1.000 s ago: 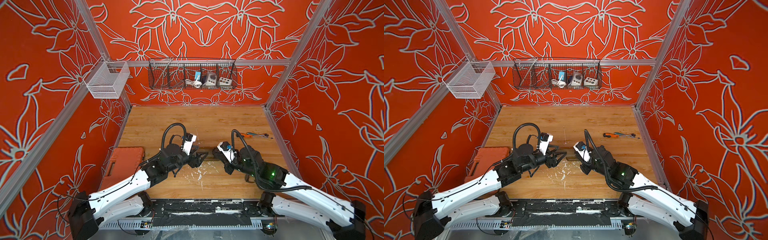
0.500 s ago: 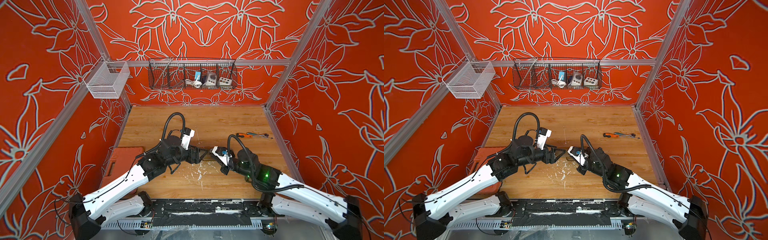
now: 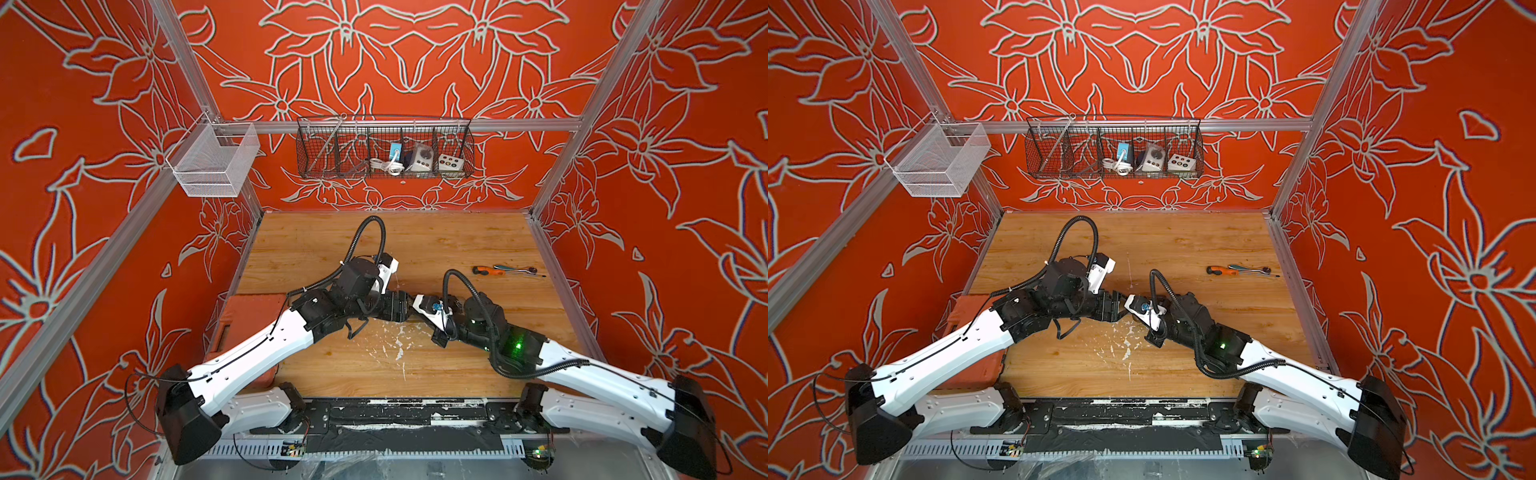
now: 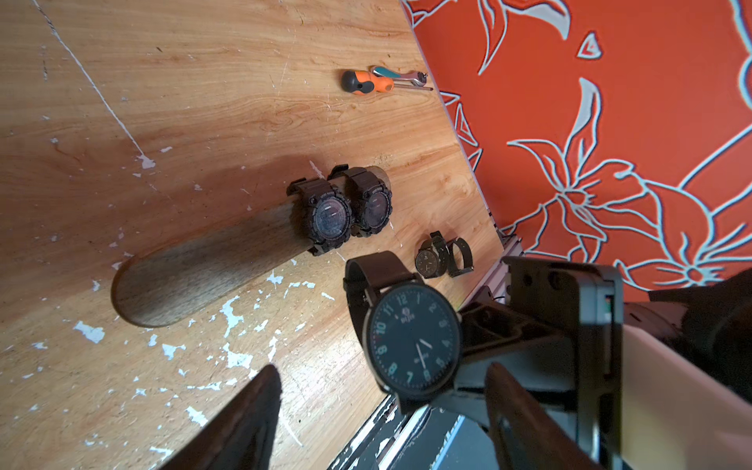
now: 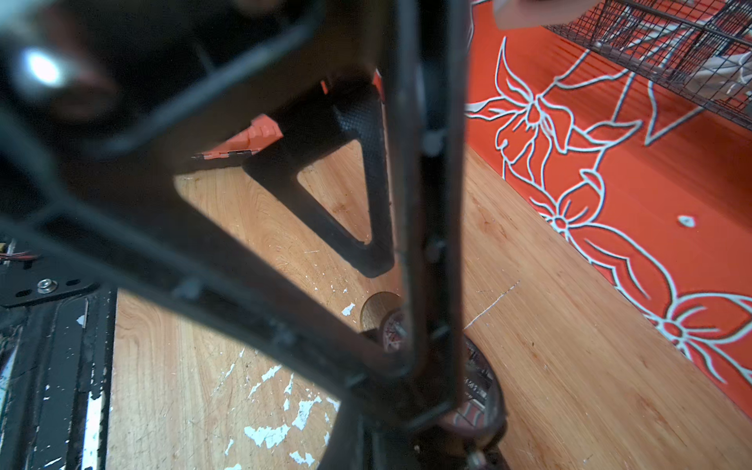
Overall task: Place watch on stand
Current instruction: Pick up the watch at the center of the board.
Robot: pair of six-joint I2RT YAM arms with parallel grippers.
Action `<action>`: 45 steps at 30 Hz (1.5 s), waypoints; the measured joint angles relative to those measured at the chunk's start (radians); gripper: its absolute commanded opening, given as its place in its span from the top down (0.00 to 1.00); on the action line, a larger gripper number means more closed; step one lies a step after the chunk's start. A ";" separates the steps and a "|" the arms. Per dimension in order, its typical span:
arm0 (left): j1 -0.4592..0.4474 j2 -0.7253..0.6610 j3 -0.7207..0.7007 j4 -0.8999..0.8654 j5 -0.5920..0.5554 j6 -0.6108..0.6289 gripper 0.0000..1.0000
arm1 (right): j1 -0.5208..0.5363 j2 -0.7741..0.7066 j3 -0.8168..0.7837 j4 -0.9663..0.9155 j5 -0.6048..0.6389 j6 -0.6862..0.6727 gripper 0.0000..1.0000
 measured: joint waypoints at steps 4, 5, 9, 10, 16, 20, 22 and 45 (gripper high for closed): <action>0.014 0.023 0.013 -0.022 0.018 -0.012 0.30 | 0.008 0.011 0.000 0.005 -0.001 -0.011 1.00; 0.016 0.028 0.014 -0.024 0.021 -0.015 0.31 | 0.009 0.016 0.000 0.006 -0.002 -0.014 1.00; 0.026 0.048 0.023 -0.043 0.030 -0.024 0.35 | 0.019 0.039 0.000 0.016 -0.002 -0.023 1.00; 0.027 0.052 0.025 -0.047 0.032 -0.026 0.37 | 0.021 0.044 0.000 0.020 -0.002 -0.025 1.00; 0.034 0.065 0.039 -0.065 0.048 -0.040 0.42 | 0.033 0.071 0.000 0.033 -0.002 -0.030 1.00; 0.034 0.079 0.056 -0.076 0.056 -0.040 0.44 | 0.037 0.086 0.000 0.038 0.001 -0.035 1.00; 0.034 0.089 0.064 -0.084 0.064 -0.039 0.47 | 0.040 0.093 0.000 0.038 0.002 -0.039 1.00; 0.040 0.160 0.091 -0.149 0.077 -0.016 0.74 | 0.055 0.126 0.000 0.058 0.059 -0.052 1.00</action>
